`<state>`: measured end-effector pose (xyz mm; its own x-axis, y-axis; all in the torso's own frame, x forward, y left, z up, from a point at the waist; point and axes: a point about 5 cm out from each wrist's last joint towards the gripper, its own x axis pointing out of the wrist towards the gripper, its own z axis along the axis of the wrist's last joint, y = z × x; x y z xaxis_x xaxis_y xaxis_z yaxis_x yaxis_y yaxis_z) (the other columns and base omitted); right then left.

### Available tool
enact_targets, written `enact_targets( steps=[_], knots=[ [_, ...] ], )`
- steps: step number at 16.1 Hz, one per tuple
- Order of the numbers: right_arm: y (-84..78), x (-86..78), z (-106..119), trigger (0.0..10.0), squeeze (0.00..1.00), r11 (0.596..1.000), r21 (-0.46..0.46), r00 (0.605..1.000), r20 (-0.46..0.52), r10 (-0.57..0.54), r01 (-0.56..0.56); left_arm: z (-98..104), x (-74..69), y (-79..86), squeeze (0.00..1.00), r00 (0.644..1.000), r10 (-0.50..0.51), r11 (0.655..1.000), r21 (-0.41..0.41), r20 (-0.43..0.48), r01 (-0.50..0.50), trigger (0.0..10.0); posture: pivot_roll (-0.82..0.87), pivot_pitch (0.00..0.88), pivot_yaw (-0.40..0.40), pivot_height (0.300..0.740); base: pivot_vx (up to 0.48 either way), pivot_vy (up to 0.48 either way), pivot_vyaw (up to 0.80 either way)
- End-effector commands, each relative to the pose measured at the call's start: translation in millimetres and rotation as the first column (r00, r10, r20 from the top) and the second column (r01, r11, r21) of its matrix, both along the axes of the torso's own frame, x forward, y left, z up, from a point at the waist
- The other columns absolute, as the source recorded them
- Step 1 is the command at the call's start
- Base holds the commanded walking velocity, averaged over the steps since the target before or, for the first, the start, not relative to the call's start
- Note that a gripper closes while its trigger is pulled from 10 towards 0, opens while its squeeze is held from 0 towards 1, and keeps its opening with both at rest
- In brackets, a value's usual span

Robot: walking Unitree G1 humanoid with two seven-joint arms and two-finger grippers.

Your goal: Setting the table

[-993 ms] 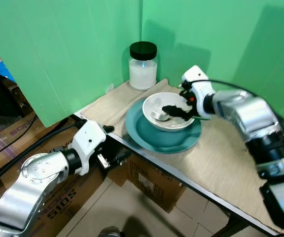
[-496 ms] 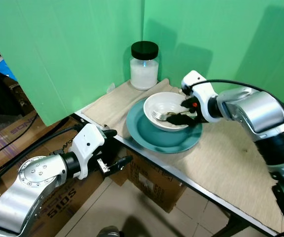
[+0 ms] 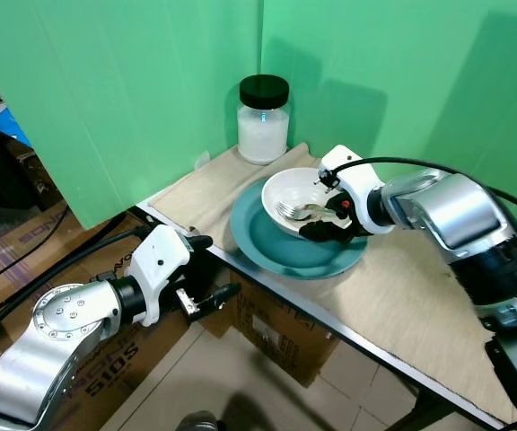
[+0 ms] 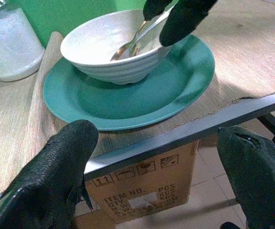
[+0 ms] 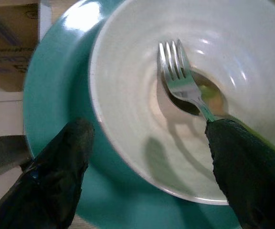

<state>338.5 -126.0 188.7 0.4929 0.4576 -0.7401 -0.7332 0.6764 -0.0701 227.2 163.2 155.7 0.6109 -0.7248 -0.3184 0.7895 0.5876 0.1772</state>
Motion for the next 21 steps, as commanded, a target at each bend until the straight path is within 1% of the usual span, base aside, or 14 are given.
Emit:
enact_targets(
  steps=[1, 5, 6, 7, 8, 9, 10, 11, 13, 14, 16, 17, 18, 21],
  knots=[
    [-3.5, 5.4, 2, 10.0, 0.0, 0.999, -0.013, 0.999, 0.004, -0.044, 0.044, 2, -1.1, -1.4, 0.13, 1.0, -0.018, 1.0, 0.003, 0.006, 0.018, 10.0, 0.13, 0.0, -0.007, 0.74, 0.0, 0.0, 0.0],
    [-8.1, 14.9, -1, 10.0, 0.0, 0.995, -0.002, 0.995, 0.008, -0.103, 0.103, 2, 0.2, -2.4, 0.13, 1.0, -0.021, 1.0, 0.003, 0.006, 0.021, 10.0, 0.13, 0.0, -0.01, 0.74, 0.0, 0.0, 0.0],
    [-5.6, 17.0, 5, 3.5, 0.0, 0.994, 0.026, 0.995, 0.018, -0.103, 0.103, 2, 0.5, -2.5, 0.13, 1.0, -0.02, 1.0, 0.004, 0.009, 0.02, 10.0, 0.13, 0.0, -0.013, 0.74, 0.0, 0.0, 0.0],
    [-4.4, 17.3, 7, 0.2, 0.0, 0.995, 0.037, 0.995, 0.02, -0.097, 0.097, 2, 0.5, -2.4, 0.13, 1.0, -0.02, 1.0, 0.003, 0.01, 0.02, 10.0, 0.13, 0.0, -0.013, 0.74, 0.0, 0.0, 0.0],
    [-3.0, 16.9, 12, 0.0, 0.0, 0.996, 0.056, 0.997, 0.019, -0.077, 0.076, 2, 0.4, -2.2, 0.13, 1.0, -0.02, 1.0, 0.003, 0.01, 0.02, 10.0, 0.13, 0.0, -0.013, 0.74, 0.0, 0.0, 0.0],
    [-2.5, 16.0, 15, 0.7, 0.0, 0.996, 0.072, 0.998, 0.015, -0.061, 0.06, 2, 0.5, -2.1, 0.13, 1.0, -0.02, 1.0, 0.003, 0.011, 0.02, 10.0, 0.13, 0.0, -0.013, 0.74, 0.0, 0.0, 0.0],
    [-2.3, 15.3, 18, 2.6, 0.0, 0.995, 0.087, 0.999, 0.013, -0.045, 0.044, 2, 0.6, -2.0, 0.13, 1.0, -0.02, 1.0, 0.003, 0.011, 0.02, 10.0, 0.13, 0.0, -0.012, 0.74, 0.0, 0.0, 0.0],
    [-2.4, 14.7, 19, 3.1, 0.0, 0.995, 0.094, 0.999, 0.011, -0.037, 0.035, 2, 0.8, -1.9, 0.13, 1.0, -0.021, 1.0, 0.003, 0.012, 0.021, 10.0, 0.13, 0.0, -0.012, 0.74, 0.0, 0.0, 0.0],
    [-3.6, 13.7, 24, 7.6, 0.0, 0.994, 0.107, 1.0, 0.012, -0.02, 0.019, 2, 0.9, -1.9, 0.13, 1.0, -0.024, 1.0, 0.004, 0.011, 0.024, 10.0, 0.13, 0.0, -0.006, 0.74, 0.0, 0.0, 0.0],
    [-4.8, 14.5, 27, 8.0, 0.0, 0.993, 0.118, 0.999, 0.02, -0.026, 0.024, 2, 1.3, -1.7, 0.13, 1.0, -0.028, 1.0, 0.005, 0.009, 0.027, 10.0, 0.12, 0.0, -0.003, 0.74, 0.0, 0.0, 0.0],
    [-4.3, 19.3, 24, 7.5, 0.0, 0.993, 0.095, 0.997, 0.045, -0.067, 0.062, 2, 1.8, -2.1, 0.13, 1.0, -0.03, 1.0, 0.007, 0.01, 0.03, 10.0, 0.12, 0.0, -0.003, 0.74, 0.0, 0.0, 0.0],
    [-3.7, 21.5, 21, 5.8, 0.0, 0.994, 0.074, 0.995, 0.057, -0.084, 0.08, 2, 2.0, -2.3, 0.13, 0.999, -0.031, 1.0, 0.008, 0.011, 0.03, 10.0, 0.12, 0.0, -0.003, 0.74, 0.0, 0.0, 0.0],
    [-2.6, 23.0, 19, 5.8, 0.0, 0.995, 0.053, 0.994, 0.065, -0.093, 0.09, 2, 2.1, -2.5, 0.13, 0.999, -0.031, 0.999, 0.008, 0.012, 0.031, 10.0, 0.12, 0.0, -0.003, 0.74, 0.0, 0.0, 0.0],
    [2.5, 27.8, 9, 4.2, 0.0, 0.994, -0.027, 0.99, 0.09, -0.105, 0.107, 2, 2.1, -2.3, 0.13, 0.999, -0.031, 0.999, 0.013, 0.013, 0.031, 10.0, 0.13, 0.0, -0.007, 0.74, 0.0, 0.0, 0.0]
  ],
)
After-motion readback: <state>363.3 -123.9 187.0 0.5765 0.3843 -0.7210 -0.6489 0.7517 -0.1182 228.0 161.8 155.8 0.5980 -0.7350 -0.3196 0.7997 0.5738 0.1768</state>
